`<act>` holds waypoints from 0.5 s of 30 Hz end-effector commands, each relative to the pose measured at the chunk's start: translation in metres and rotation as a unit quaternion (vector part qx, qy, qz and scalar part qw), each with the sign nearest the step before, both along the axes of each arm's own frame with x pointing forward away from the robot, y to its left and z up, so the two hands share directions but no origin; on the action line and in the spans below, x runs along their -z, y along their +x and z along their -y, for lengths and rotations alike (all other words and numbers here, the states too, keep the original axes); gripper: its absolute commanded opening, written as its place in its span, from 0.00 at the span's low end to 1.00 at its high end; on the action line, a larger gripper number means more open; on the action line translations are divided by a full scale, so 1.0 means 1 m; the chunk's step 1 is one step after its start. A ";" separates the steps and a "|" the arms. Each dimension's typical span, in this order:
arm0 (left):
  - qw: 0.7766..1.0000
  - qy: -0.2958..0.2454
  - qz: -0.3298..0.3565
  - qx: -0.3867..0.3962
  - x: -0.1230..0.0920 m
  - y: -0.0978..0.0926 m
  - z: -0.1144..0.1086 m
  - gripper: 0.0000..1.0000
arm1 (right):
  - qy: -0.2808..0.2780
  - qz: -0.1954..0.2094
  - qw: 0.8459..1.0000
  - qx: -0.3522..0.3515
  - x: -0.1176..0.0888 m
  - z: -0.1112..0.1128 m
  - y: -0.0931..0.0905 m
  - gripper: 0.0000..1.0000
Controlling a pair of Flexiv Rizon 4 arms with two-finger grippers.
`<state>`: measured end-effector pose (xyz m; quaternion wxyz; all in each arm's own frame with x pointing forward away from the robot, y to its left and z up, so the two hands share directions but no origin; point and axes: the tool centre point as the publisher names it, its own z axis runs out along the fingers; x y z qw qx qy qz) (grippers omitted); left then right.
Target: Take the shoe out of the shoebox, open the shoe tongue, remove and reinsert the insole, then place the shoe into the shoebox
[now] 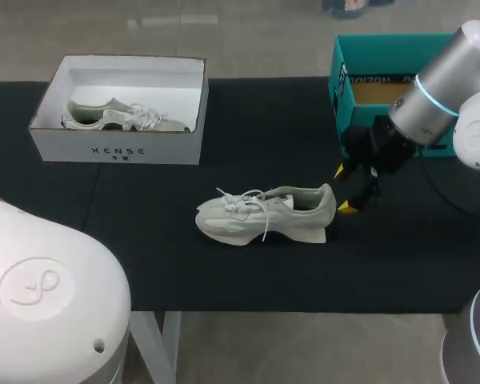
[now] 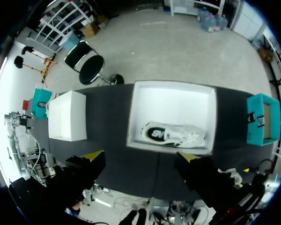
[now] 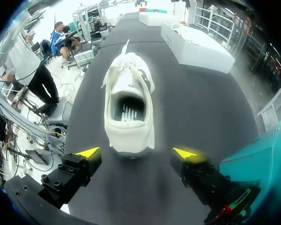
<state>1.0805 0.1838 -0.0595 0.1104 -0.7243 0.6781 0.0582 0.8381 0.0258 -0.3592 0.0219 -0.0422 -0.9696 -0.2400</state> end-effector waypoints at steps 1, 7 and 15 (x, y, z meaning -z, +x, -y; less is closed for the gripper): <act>1.000 -0.001 0.003 0.001 0.001 -0.002 -0.001 1.00 | 0.013 0.019 1.000 -0.003 0.006 -0.002 0.000 1.00; 1.000 -0.001 0.003 0.001 0.001 -0.002 -0.001 1.00 | 0.029 0.044 0.999 -0.012 0.018 0.000 0.000 1.00; 1.000 -0.001 0.003 0.001 0.001 -0.002 -0.001 1.00 | 0.055 0.037 0.998 -0.020 0.039 -0.002 -0.005 1.00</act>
